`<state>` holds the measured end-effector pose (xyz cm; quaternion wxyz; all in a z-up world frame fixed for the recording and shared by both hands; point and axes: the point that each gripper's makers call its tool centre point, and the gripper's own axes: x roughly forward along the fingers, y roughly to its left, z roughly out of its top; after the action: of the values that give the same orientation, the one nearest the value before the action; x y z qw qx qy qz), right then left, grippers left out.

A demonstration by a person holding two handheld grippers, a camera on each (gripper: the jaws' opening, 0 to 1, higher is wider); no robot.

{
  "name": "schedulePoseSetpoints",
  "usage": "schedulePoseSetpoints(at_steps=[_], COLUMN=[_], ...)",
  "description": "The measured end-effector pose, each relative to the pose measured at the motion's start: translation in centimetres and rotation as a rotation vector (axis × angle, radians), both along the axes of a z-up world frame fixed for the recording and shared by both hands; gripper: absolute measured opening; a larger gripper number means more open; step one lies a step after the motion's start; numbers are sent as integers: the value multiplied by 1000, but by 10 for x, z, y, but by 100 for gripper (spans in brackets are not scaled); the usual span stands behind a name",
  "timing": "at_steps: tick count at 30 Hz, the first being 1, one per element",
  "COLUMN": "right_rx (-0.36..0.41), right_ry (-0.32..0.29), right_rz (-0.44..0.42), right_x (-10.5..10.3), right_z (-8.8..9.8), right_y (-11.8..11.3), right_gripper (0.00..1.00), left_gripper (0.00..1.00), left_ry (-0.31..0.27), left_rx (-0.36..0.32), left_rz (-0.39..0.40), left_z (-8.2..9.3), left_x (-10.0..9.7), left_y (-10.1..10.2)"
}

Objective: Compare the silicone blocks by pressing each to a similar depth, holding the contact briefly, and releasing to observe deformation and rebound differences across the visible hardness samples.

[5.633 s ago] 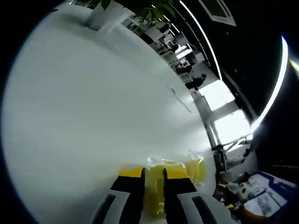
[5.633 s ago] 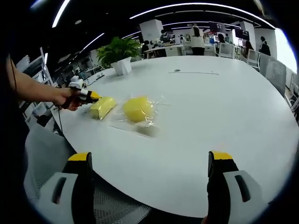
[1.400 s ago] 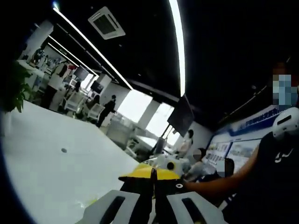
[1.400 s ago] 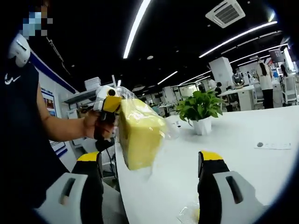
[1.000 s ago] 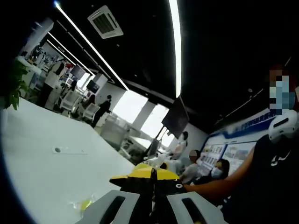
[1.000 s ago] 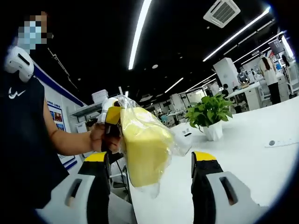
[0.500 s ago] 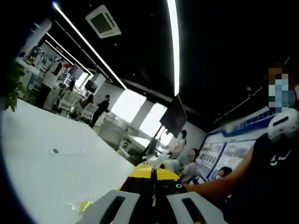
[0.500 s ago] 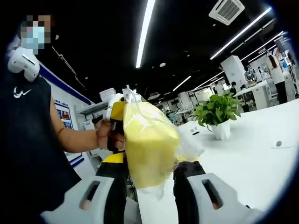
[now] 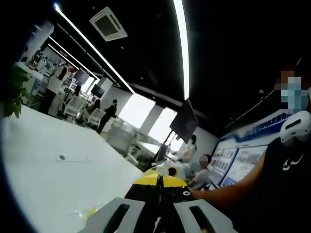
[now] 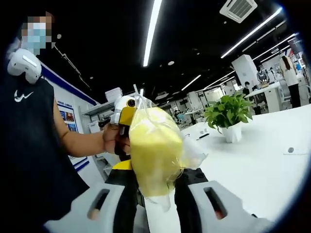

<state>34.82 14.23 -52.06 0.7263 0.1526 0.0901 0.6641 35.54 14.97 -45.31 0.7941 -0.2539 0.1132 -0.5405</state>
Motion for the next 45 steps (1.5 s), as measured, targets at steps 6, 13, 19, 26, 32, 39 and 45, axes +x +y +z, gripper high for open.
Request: schedulePoseSetpoints(at_steps=[6,13,19,26,32,39,45], right_rx=[-35,-83,-110,-129,-139,-159,-168], right_ry=[31,55,86,100,107,103,101], right_rz=[18,33,38,49,64,83,84], right_x=[-1,-4,-4,-7,-8,-13,-12], right_z=[-1,-2,-5,-3,-3,-1,-2], right_y=[-2,-3,-6,-5,-5,-3,-3], right_gripper=[18,12,7,4,3,2,1], left_gripper=[0,0,0,3,3,2,0], left_ry=[-21,-43,-71,-94,-89,-95,-76], left_rx=[16,36,58,87,84,82,83], left_rz=[0,4,4,5,5,0,10], left_z=[-2,-4,-7,-11,-11,-11,-12], left_x=[-1,0,-1,-2,-2,-5,-4], left_y=[0,0,0,-1,-1,0,1])
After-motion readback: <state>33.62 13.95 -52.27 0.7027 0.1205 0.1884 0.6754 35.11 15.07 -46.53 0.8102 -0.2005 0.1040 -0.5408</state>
